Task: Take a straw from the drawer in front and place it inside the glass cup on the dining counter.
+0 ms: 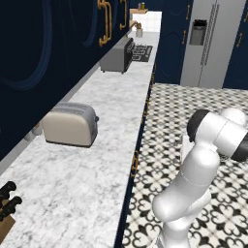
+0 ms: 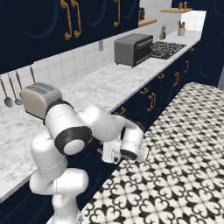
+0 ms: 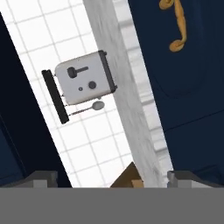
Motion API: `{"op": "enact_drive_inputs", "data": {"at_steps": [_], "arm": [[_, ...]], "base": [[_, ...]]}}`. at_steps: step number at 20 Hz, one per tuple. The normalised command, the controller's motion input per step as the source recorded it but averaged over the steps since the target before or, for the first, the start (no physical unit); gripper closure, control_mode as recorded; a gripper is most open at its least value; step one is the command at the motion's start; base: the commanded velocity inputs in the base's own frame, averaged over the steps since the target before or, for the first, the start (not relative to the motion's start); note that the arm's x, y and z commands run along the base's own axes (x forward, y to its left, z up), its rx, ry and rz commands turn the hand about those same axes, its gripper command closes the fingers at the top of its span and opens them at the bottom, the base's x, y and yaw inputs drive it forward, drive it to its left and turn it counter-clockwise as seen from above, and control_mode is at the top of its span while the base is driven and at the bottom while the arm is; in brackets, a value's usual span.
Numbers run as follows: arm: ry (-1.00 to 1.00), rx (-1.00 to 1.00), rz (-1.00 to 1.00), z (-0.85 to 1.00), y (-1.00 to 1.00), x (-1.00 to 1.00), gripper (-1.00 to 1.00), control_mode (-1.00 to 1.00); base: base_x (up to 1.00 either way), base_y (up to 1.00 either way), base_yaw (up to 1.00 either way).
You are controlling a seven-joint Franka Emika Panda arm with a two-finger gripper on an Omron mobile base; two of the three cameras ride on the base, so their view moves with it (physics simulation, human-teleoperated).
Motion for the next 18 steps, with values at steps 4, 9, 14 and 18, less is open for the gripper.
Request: {"op": "enact_drive_inputs", "data": {"at_steps": [4,9,14,18], "arm": [[-0.10,0.00,0.04,-0.55,0.36,0.05,-1.00,-1.00],[-0.24,0.00,0.08,-0.33,0.33,0.08,-1.00,-1.00],[-0.33,0.00,0.09,-0.16,0.32,0.20,-1.00,-1.00],[-0.22,-0.03,0.01,-0.04,0.37,0.15,-1.00,-1.00]], "base": [[0.00,0.00,0.00],[0.00,0.00,0.00],[0.00,0.00,0.00],[0.00,0.00,0.00]]}}
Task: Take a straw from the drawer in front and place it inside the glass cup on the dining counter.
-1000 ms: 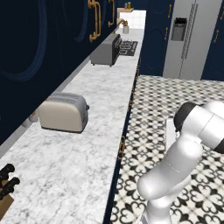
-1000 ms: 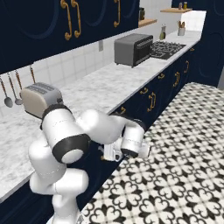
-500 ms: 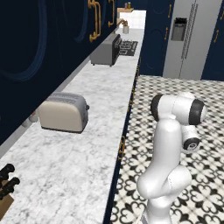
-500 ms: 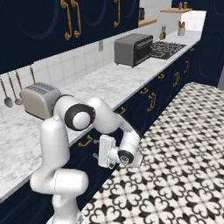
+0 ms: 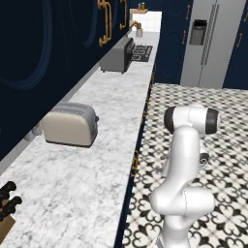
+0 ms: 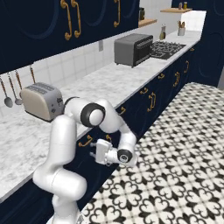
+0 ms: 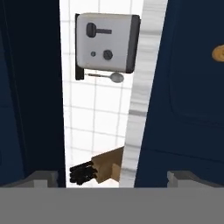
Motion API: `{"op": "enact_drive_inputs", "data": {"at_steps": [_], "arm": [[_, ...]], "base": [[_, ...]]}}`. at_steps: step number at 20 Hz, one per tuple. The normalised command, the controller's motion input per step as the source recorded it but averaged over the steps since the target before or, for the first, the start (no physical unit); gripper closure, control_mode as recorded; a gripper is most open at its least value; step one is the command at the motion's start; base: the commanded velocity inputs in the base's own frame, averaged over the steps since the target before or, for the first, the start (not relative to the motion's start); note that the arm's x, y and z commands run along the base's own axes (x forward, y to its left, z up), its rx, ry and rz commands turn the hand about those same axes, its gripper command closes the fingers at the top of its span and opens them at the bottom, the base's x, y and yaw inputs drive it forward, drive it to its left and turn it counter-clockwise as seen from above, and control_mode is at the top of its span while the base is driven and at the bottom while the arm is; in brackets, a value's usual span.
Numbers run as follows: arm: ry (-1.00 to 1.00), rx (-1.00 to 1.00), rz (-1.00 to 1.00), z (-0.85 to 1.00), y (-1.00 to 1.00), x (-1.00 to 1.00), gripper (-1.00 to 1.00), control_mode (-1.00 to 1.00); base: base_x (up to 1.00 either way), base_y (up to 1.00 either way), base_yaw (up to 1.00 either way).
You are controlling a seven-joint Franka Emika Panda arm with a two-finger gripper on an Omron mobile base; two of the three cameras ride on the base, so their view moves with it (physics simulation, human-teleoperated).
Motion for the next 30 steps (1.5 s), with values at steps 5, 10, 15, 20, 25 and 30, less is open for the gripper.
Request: {"op": "enact_drive_inputs", "data": {"at_steps": [5,10,15,20,25,30], "arm": [[0.02,0.00,-0.03,-0.01,0.29,0.37,-1.00,-1.00],[0.02,-0.03,-0.09,-0.11,0.25,0.37,-1.00,-1.00],[0.00,-0.13,-0.10,-0.34,0.28,0.15,-1.00,-1.00],[0.01,-0.13,-0.11,-0.26,0.22,0.14,-1.00,-1.00],[0.00,-0.05,-0.10,-0.04,0.10,0.13,-1.00,-1.00],[0.01,-0.01,-0.07,-0.06,0.16,0.28,-1.00,-1.00]], "base": [[0.00,0.00,0.00],[0.00,0.00,0.00],[0.00,0.00,0.00],[0.00,0.00,0.00],[0.00,0.00,0.00],[0.00,0.00,0.00]]}}
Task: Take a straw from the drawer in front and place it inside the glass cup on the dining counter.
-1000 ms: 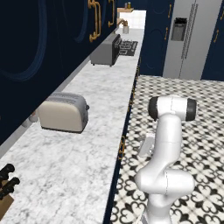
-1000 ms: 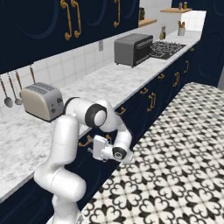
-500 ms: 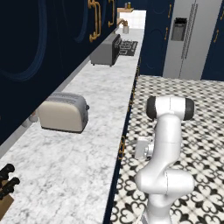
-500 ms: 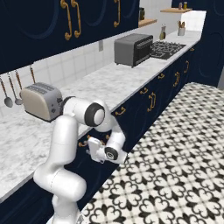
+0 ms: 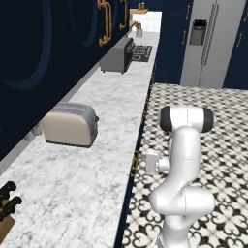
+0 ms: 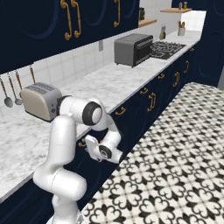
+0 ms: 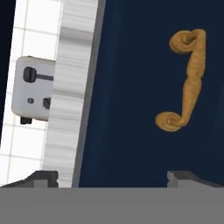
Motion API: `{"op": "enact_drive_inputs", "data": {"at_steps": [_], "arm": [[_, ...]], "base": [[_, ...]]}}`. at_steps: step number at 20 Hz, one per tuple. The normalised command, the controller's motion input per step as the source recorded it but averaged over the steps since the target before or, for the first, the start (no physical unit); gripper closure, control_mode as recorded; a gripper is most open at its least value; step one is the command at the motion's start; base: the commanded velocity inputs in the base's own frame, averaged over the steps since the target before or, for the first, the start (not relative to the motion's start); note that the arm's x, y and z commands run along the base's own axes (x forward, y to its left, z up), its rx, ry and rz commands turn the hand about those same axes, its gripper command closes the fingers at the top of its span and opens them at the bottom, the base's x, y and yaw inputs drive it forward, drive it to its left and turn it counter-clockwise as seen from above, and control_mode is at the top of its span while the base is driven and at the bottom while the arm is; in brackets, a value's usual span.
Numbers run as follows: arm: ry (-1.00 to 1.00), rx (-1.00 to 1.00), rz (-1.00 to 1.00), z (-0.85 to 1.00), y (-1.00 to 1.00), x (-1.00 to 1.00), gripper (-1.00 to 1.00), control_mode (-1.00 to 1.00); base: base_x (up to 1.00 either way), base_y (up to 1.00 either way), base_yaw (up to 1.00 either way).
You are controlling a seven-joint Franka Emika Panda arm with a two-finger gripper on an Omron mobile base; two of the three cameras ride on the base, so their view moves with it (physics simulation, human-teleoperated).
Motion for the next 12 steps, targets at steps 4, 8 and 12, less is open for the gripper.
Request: {"op": "enact_drive_inputs", "data": {"at_steps": [4,8,12], "arm": [[0.01,0.00,-0.02,-0.12,0.11,0.32,-1.00,-1.00],[0.02,0.00,0.00,-0.20,0.02,0.24,-1.00,-1.00],[0.03,0.00,0.00,-0.31,0.00,0.13,-1.00,-1.00]], "base": [[0.00,0.00,0.00],[0.00,0.00,0.00],[0.00,0.00,0.00]]}}
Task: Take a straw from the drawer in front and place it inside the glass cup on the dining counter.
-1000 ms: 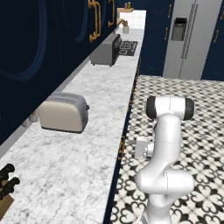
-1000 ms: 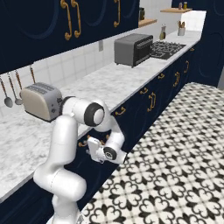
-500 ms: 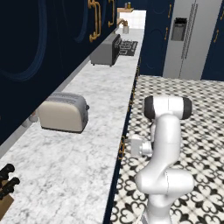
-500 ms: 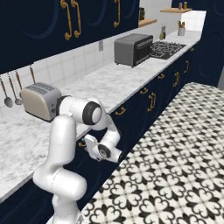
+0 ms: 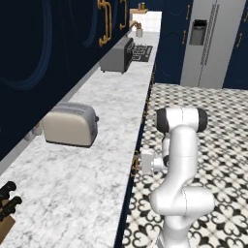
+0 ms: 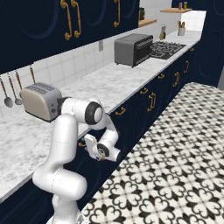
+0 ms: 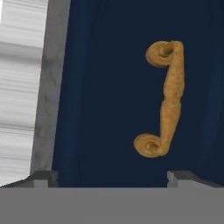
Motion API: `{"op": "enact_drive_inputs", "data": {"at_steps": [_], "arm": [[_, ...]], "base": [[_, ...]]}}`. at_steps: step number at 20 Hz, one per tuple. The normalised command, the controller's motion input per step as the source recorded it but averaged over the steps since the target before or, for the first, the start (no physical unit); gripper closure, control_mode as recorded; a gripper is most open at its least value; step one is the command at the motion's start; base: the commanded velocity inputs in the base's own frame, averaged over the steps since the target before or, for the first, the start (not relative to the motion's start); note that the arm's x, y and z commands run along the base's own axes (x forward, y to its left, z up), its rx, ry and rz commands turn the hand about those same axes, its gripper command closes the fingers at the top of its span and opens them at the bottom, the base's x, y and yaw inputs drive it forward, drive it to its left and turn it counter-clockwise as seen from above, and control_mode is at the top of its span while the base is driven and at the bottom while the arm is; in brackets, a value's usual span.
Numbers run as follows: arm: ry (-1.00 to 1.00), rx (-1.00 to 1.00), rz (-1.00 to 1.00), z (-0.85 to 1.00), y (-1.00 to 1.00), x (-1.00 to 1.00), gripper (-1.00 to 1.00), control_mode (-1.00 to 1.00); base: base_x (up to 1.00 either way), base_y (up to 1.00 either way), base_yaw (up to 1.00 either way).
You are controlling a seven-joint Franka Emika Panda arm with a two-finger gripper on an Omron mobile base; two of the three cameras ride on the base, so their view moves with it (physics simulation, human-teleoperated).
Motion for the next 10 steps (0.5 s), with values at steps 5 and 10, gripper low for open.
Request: {"op": "enact_drive_inputs", "data": {"at_steps": [5,10], "arm": [[0.05,0.00,0.00,-0.35,0.00,0.20,-1.00,-1.00],[0.02,0.00,0.00,-0.26,0.00,0.42,-1.00,-1.00]], "base": [[0.00,0.00,0.00],[0.00,0.00,0.00]]}}
